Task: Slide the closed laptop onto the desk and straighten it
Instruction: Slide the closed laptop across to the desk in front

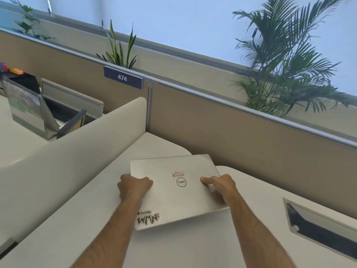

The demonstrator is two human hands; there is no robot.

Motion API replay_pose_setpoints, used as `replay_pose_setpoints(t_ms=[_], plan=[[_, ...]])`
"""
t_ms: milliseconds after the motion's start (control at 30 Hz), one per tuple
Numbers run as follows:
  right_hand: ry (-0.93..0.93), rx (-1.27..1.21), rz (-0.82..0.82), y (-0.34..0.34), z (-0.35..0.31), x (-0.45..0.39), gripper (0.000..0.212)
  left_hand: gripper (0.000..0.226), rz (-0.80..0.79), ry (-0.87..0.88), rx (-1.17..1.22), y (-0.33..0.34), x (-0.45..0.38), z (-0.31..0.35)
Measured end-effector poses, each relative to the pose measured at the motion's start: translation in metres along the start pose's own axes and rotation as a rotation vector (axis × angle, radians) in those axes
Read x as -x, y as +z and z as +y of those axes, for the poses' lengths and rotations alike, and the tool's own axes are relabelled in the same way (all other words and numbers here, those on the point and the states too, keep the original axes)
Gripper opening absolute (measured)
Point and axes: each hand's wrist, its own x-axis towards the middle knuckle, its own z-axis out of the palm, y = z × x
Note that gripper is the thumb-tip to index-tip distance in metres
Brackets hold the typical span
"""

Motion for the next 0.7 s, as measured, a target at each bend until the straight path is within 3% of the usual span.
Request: replay_pose_setpoints(t_ms=[700], plan=[[0.133,-0.041,0.129,-0.139,0.155,0.148,0.065,0.043,-0.363,0.033,-0.097,-0.001,0.157,-0.074]])
